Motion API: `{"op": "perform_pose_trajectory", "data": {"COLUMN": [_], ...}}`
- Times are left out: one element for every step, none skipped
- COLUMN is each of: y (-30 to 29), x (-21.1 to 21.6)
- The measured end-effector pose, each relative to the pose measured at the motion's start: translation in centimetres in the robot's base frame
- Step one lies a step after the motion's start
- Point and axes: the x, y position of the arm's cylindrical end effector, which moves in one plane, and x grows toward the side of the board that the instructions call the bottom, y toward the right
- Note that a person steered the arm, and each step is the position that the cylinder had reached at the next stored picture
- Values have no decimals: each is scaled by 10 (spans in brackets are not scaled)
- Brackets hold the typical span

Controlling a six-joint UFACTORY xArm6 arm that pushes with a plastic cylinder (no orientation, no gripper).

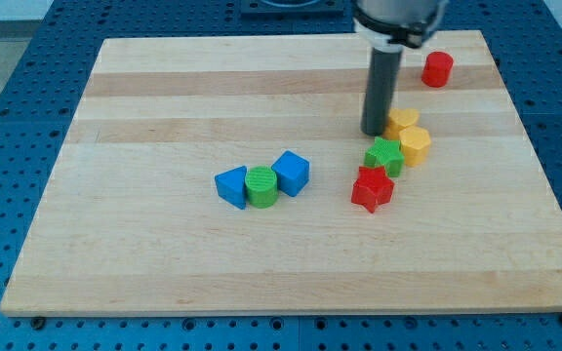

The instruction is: Push the yellow heart into the yellow hexagon

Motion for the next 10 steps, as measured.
{"op": "perform_pose_trajectory", "data": {"y": [8, 35, 37, 35, -13, -44, -38, 45, 51, 51], "x": [5, 24, 26, 35, 16, -60, -77, -64, -64, -23]}}
